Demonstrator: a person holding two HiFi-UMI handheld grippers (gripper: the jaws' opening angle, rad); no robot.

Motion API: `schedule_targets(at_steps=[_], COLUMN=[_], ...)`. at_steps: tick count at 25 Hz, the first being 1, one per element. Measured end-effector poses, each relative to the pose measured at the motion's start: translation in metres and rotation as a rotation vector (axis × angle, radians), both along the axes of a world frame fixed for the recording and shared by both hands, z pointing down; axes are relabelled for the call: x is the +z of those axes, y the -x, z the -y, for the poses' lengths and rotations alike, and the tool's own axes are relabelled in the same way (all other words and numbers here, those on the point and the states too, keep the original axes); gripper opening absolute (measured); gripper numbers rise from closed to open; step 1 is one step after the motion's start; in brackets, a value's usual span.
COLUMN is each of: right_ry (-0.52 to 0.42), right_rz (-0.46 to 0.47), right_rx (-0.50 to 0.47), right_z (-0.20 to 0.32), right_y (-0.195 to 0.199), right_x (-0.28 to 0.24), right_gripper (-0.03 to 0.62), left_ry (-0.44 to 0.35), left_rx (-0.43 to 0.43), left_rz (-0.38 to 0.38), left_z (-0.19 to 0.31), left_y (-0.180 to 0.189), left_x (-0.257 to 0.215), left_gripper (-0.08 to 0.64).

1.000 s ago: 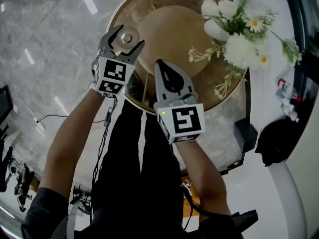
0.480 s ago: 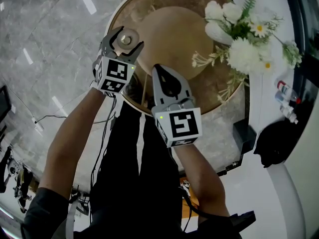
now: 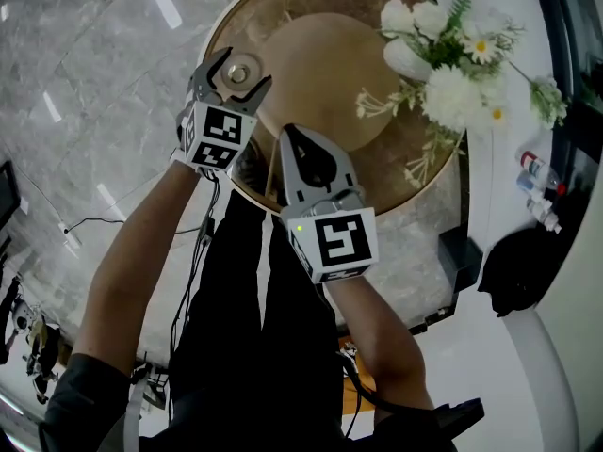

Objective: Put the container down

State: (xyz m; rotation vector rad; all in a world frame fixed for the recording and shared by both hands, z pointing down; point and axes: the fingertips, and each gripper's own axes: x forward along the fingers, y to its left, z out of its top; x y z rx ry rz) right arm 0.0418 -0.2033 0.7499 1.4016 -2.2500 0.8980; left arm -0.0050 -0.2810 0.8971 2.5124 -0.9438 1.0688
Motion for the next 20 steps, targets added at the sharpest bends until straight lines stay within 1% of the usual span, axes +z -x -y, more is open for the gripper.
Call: schedule_targets(at_steps=[3, 6, 8, 11, 14, 17, 20], right_ry=[-0.016, -0.023, -0.031, -0.031, -0.029, -0.043, -0.068], right_rz=[-0.007, -0.002, 0.004, 0.013, 0.017, 0.020, 0.027], right_rx=[0.005, 0.008, 0.006, -0.001, -0.007, -0.007, 0.008], right_z=[0.000, -0.006, -0.011, -0.021, -0.030, -0.035, -0.034], right_y=[-0.003, -0.015, -0.023, -0.025, -0.021, -0.018, -0.021], right_x=[-0.006, -0.017, -0.025, -0.037, -0.053, -0.077, -0.111], right_gripper=[0.006, 0.006, 0.006, 0.006, 0.006, 0.006, 0.006], left_ry=[-0.032, -0.034, -0.042, -0.066, -0.085, -0.063, -0.030], left_rx=[-0.018, -0.043, -0.078, -0.148, -0.179, -0.209, -0.251], left_rz=[0.008, -0.010, -0.040, -0.127, -0.212, -0.303, -0.363], left_z=[0.002, -0.002, -0.005, -0.009, -0.021, -0.042, -0.064], left_y=[0.004, -0.003, -0.007, -0.004, 0.001, 0.007, 0.017], left_x=[-0.008, -0.022, -0.042, -0.086, -0.135, -0.180, -0.224], left_gripper=[0.389, 0.397, 0.397, 0.396, 0.396, 0.396, 0.396])
